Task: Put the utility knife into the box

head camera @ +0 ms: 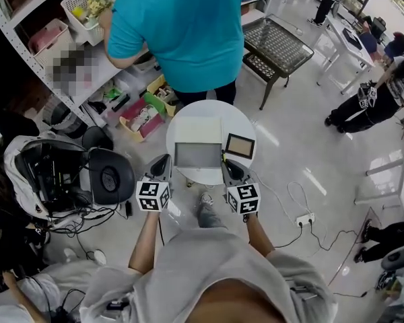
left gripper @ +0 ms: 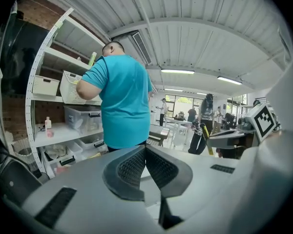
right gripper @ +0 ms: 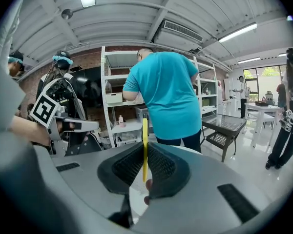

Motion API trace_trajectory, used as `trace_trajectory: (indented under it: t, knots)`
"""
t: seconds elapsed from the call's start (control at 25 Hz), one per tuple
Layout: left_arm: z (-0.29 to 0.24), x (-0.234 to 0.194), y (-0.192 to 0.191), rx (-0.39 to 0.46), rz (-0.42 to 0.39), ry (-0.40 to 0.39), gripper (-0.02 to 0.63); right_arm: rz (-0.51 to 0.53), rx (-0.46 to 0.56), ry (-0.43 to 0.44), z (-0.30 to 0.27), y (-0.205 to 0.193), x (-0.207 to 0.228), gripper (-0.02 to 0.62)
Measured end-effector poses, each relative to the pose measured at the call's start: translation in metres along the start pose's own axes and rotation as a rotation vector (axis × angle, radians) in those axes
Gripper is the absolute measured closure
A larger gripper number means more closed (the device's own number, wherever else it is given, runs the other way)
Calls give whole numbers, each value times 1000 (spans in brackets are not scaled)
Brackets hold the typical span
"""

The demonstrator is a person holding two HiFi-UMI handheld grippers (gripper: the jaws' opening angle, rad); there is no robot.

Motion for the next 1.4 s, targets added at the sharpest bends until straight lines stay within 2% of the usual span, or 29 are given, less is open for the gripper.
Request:
trace_trajectory:
  t: [0.44,0.76,1.12,1.4]
  knots:
    - [-83,-27,40,9,-6,72,586,16,16,69,-80,60,58,548]
    - [-113,-38,49,1,0,113,586,19,7,107,-113,77,81,548]
    - [-117,-47,43,-17,2,88,586,11,-22,95,-123,70,77,548]
    - [-125,-71,34,-53,5,12,586,-21,-76,30,-139,56,64,548]
Point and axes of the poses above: the fingertips, and each gripper's own axes: z backward along the fingers, x to its right, y out of its top, the point moved 3 cm from there along z, backward along the fingers, and after that the axes turned 9 degrees about -z, right-handed, at the moved point
